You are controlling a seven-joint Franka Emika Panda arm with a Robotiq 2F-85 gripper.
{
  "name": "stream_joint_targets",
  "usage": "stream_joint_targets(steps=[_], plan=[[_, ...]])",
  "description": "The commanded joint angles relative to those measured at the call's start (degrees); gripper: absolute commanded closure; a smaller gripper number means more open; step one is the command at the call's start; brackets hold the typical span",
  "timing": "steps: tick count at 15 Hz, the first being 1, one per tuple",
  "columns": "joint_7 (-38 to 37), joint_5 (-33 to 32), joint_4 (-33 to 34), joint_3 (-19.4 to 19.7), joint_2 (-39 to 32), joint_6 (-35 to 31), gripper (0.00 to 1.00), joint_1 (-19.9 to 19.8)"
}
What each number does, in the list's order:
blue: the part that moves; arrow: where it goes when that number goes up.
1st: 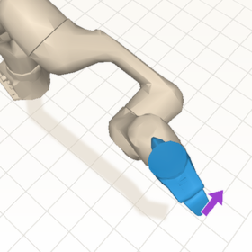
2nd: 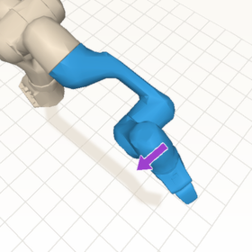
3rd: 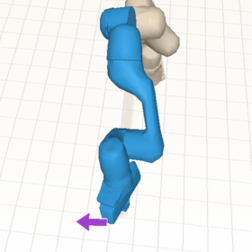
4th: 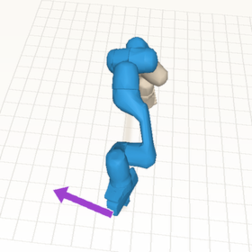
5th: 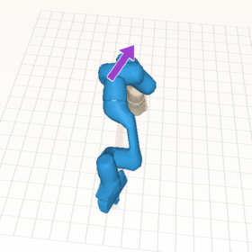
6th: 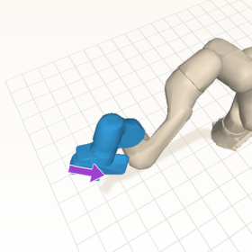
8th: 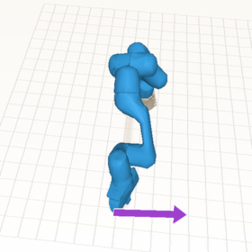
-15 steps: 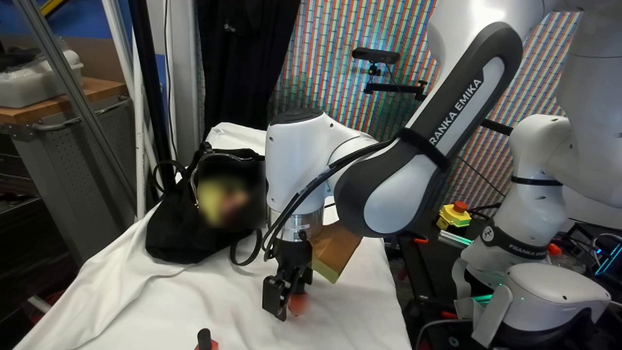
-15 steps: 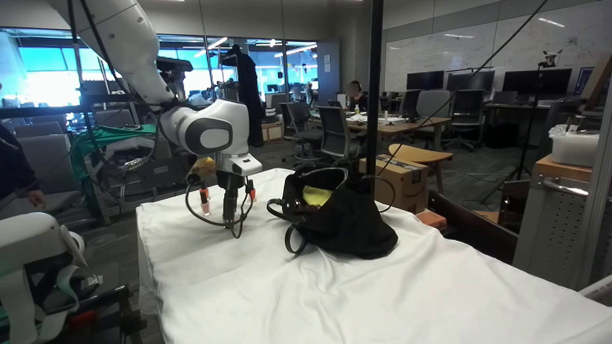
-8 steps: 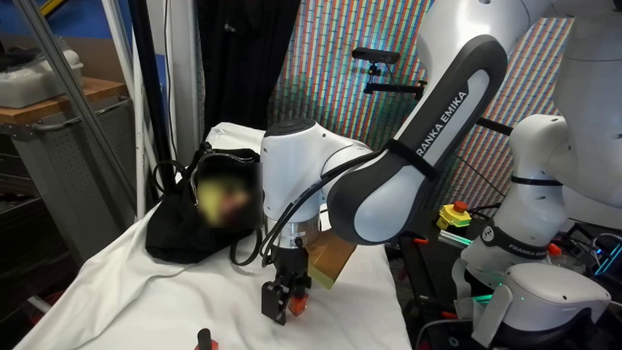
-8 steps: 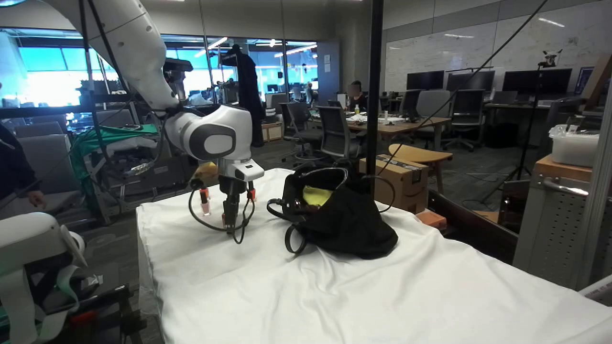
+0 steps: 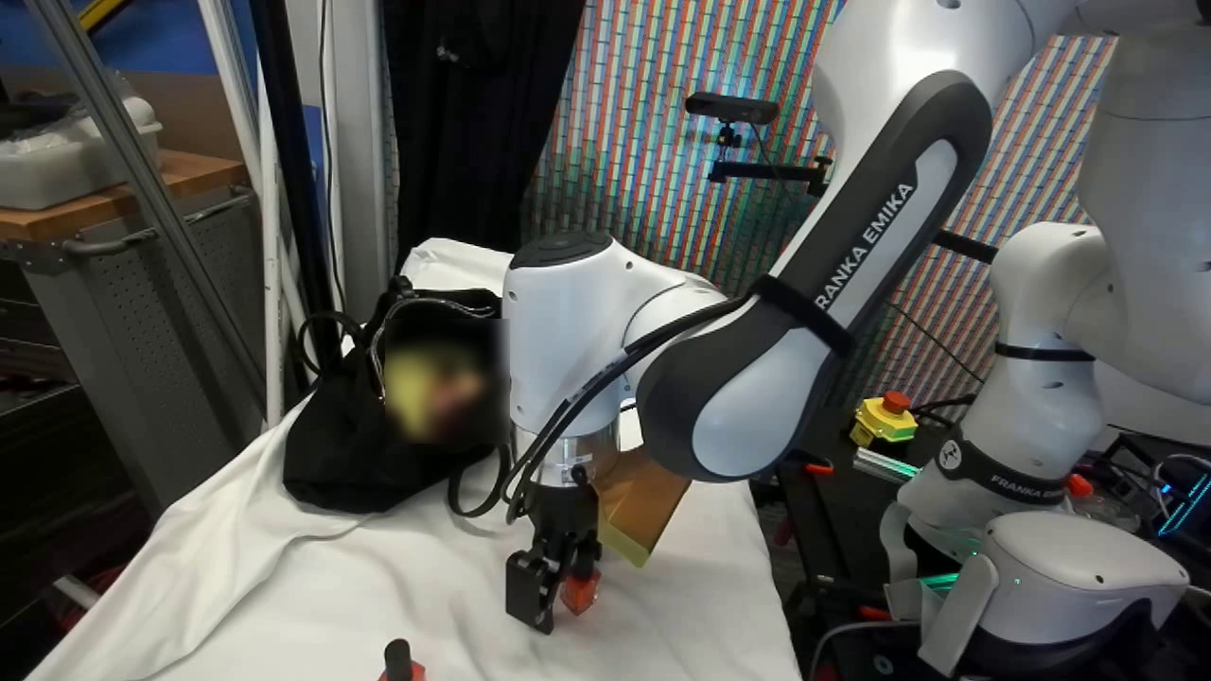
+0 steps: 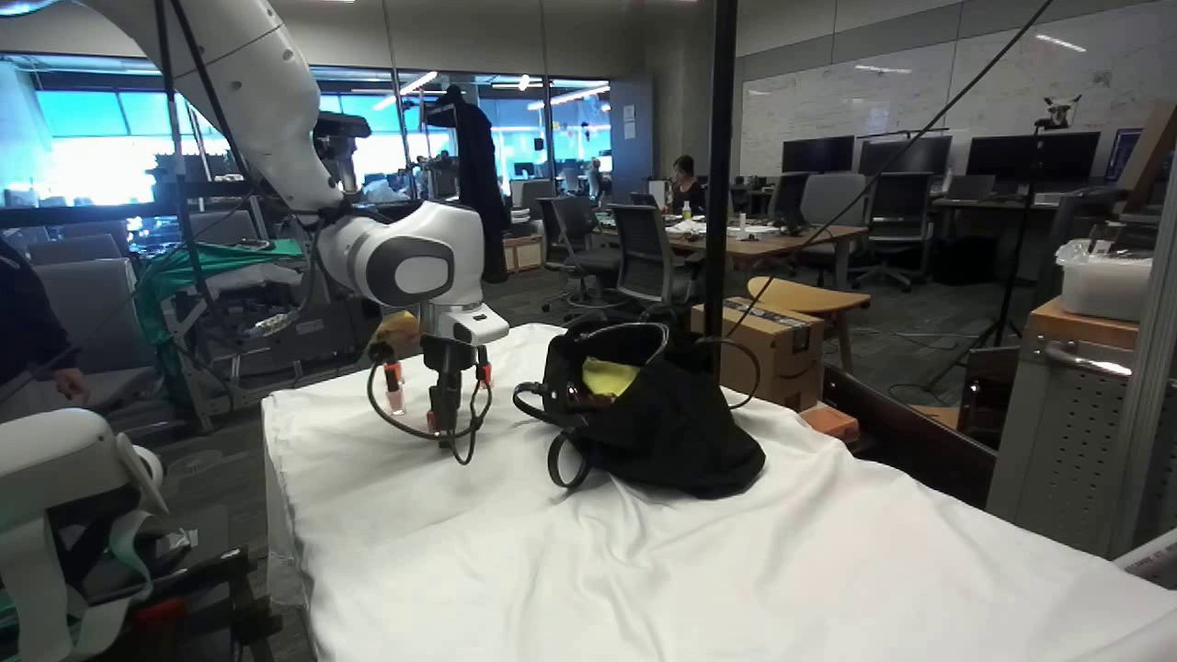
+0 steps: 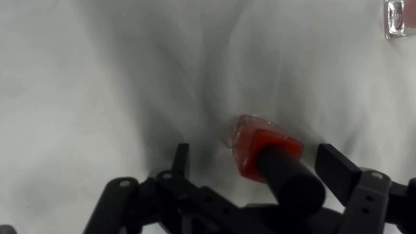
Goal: Pick up the nail polish and put them in the bag
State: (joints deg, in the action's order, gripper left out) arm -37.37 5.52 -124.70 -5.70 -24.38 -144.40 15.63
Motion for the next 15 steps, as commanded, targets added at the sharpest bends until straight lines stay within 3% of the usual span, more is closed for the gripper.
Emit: stream_joint_targets(steps=[1, 15], plan=[[-2.78, -3.20, 0.41, 2.09, 1.68, 1.73, 0.00, 2.60], [-8.63, -6.75, -2.22, 1.45, 6.40, 3.13, 0.00, 4.20]])
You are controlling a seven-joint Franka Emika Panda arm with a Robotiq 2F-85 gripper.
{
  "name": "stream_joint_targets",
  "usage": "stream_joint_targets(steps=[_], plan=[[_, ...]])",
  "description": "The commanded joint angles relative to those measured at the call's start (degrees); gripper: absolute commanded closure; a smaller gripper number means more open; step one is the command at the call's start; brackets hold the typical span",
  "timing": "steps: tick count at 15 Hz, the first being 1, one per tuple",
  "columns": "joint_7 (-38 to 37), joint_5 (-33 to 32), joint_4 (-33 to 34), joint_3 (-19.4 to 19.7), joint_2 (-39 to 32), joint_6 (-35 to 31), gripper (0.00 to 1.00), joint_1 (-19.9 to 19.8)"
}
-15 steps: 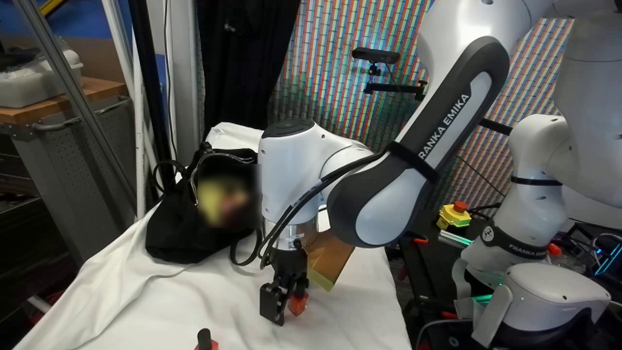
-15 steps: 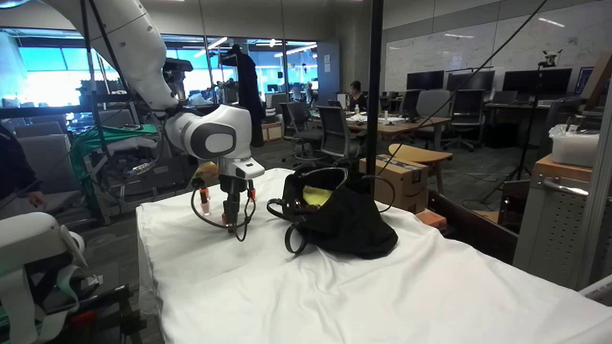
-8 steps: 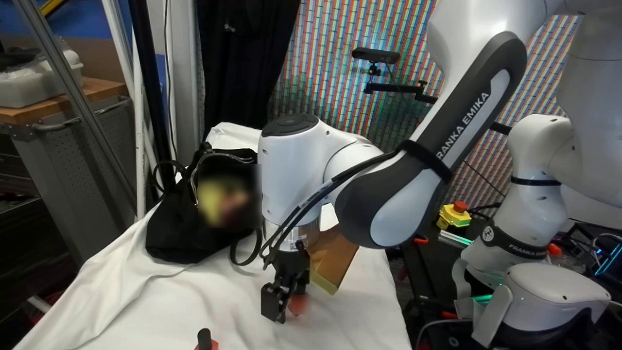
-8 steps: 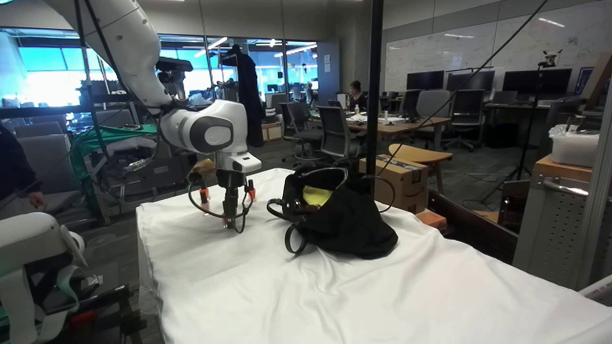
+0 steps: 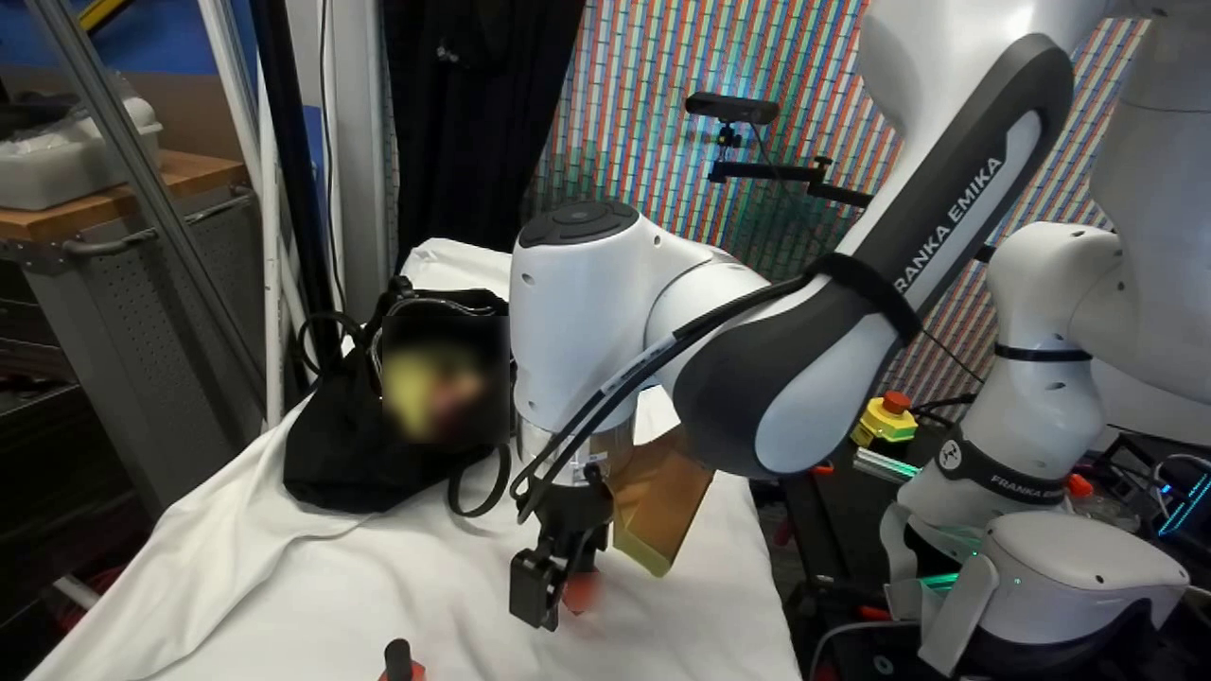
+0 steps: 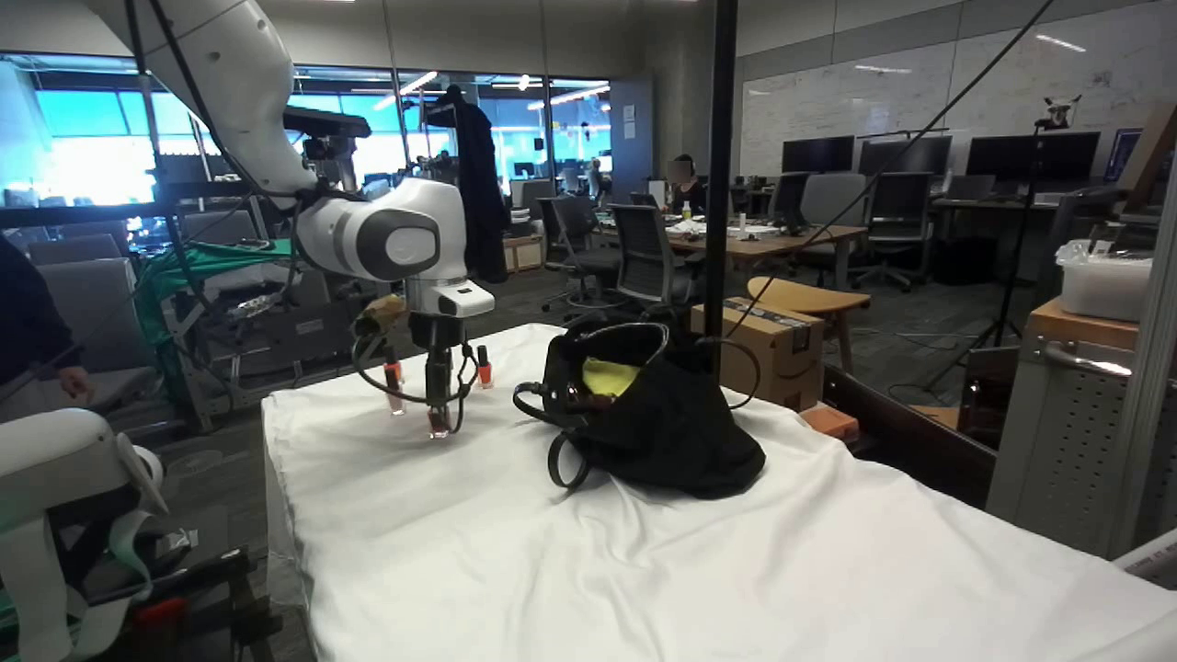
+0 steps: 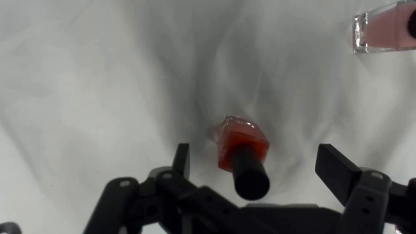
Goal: Pick up the nail polish and put them in the bag
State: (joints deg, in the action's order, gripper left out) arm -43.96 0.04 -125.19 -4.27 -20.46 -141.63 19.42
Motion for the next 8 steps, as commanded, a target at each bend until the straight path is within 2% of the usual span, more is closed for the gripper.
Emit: stream_joint_targets(steps=[1, 8], plan=[[-2.27, -1.28, -2.07, -0.01, 2.72, 0.21, 0.00, 0.41], [-0.52, 0.22, -5.10, -1.23, 4.05, -2.37, 0.00, -0.51]])
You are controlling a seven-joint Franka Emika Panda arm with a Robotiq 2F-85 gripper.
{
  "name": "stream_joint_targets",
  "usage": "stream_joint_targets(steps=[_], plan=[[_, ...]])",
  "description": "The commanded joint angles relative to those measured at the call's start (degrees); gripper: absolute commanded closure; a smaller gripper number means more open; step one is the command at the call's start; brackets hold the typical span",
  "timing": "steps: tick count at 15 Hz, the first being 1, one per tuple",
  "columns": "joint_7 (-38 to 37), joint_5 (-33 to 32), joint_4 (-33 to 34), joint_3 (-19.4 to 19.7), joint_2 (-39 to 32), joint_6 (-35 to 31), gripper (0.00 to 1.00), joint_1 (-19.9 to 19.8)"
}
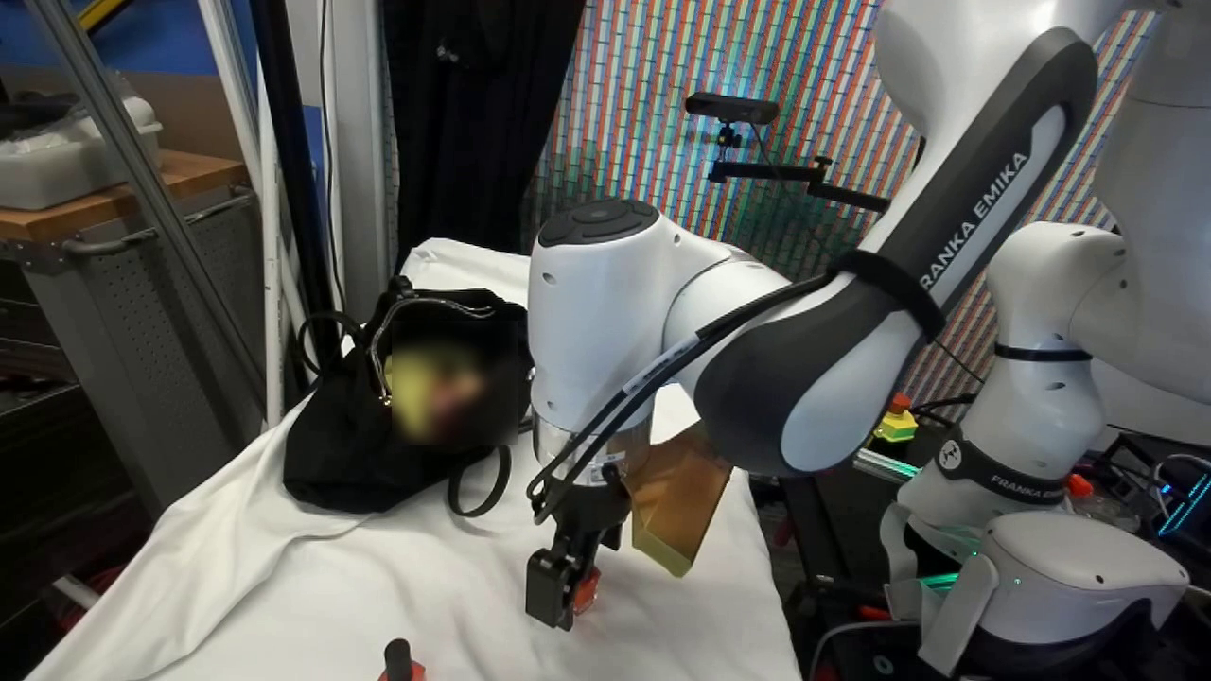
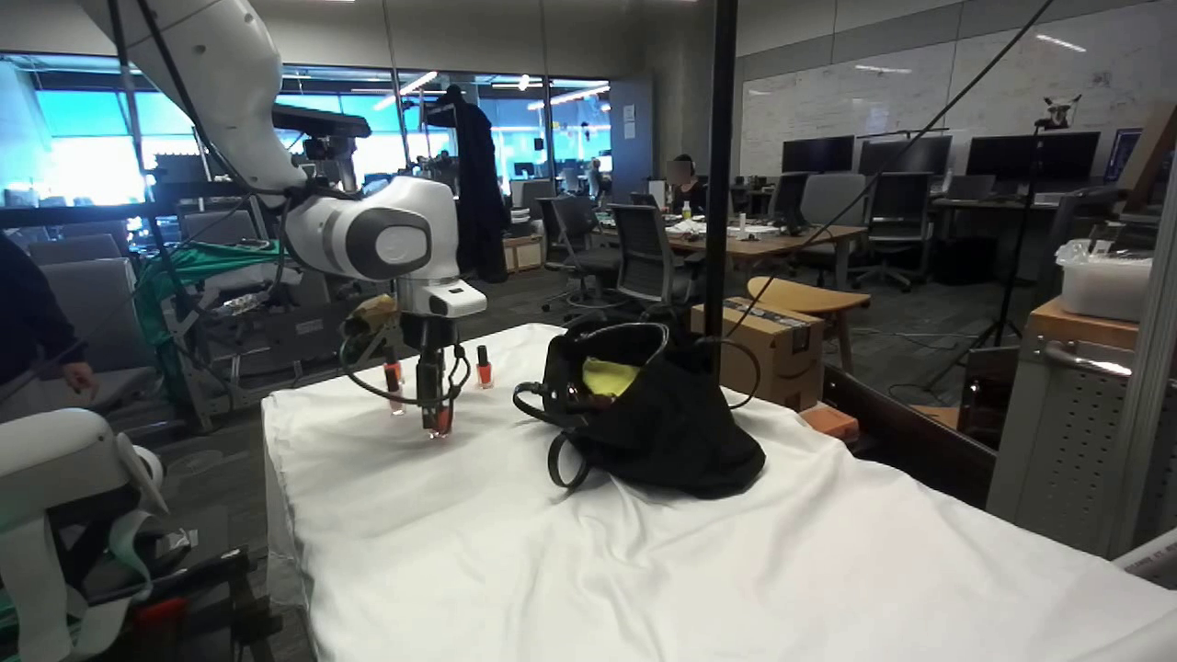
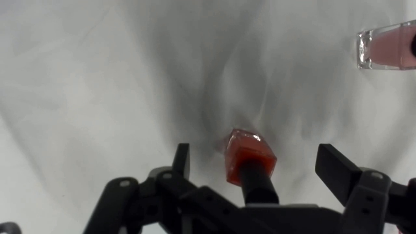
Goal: Pick up the nail polish and put them in the bag
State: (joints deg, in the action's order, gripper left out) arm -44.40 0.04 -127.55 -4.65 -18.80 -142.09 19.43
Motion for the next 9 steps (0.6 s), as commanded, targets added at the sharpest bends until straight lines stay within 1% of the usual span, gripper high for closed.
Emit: stream_joint_targets(steps=[1, 5, 9], plan=[[0.22, 0.31, -3.10, -1.01, 2.42, -2.48, 0.00, -0.58], [2.71, 0.63, -4.10, -1.77, 1.63, -6.70, 0.00, -0.92], [4.67, 1.41, -4.55, -2.06, 1.10, -8.56, 0.00, -1.22]])
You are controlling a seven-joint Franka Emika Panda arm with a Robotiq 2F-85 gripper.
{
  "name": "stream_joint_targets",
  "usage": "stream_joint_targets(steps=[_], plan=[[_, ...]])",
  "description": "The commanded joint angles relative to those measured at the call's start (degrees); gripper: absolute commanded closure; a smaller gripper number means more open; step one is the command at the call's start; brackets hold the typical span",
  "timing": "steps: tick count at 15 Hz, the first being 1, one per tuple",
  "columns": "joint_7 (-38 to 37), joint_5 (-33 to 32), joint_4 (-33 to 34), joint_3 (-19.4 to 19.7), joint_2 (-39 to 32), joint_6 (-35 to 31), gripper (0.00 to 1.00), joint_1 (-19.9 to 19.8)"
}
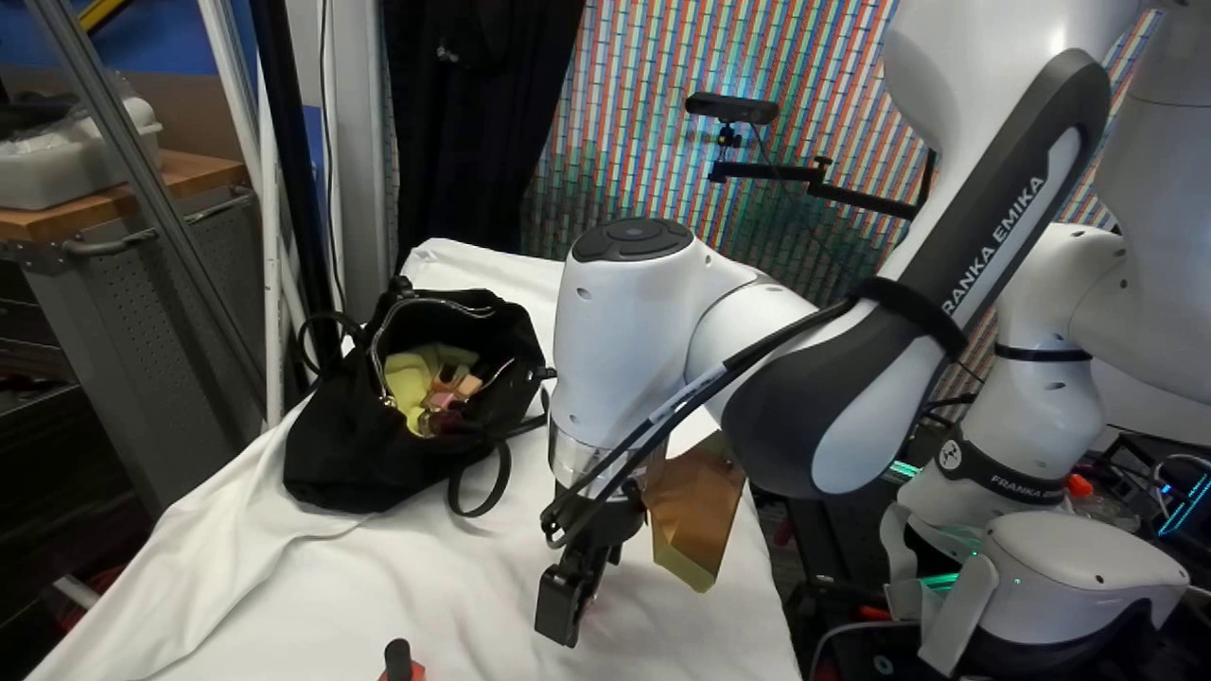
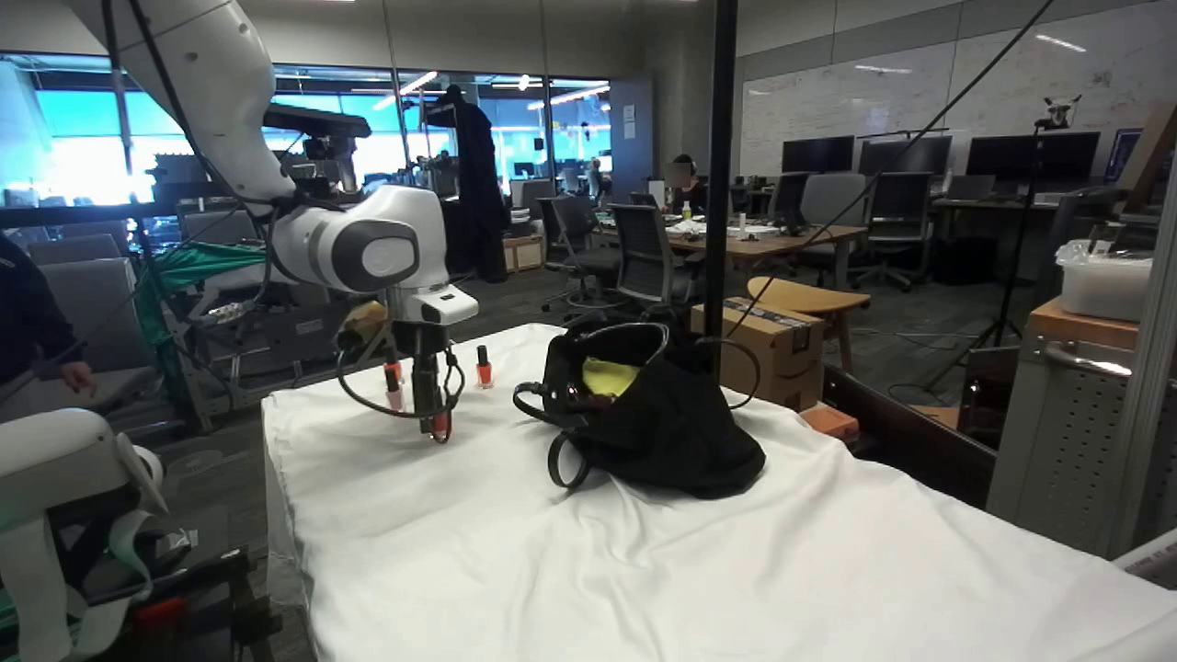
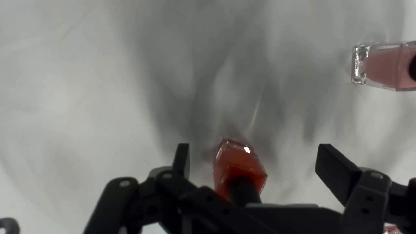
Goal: Pick up the nail polish and put them in the bag
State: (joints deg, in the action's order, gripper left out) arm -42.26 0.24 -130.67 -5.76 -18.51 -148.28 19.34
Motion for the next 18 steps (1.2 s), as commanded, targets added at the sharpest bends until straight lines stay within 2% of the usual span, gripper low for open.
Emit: stream_joint_targets(steps=[1, 18], plan=[[2.90, 1.57, -1.49, -1.00, 0.74, -2.41, 0.00, -1.27], [6.29, 4.36, 0.63, -0.58, -1.35, -0.75, 0.00, -2.24]])
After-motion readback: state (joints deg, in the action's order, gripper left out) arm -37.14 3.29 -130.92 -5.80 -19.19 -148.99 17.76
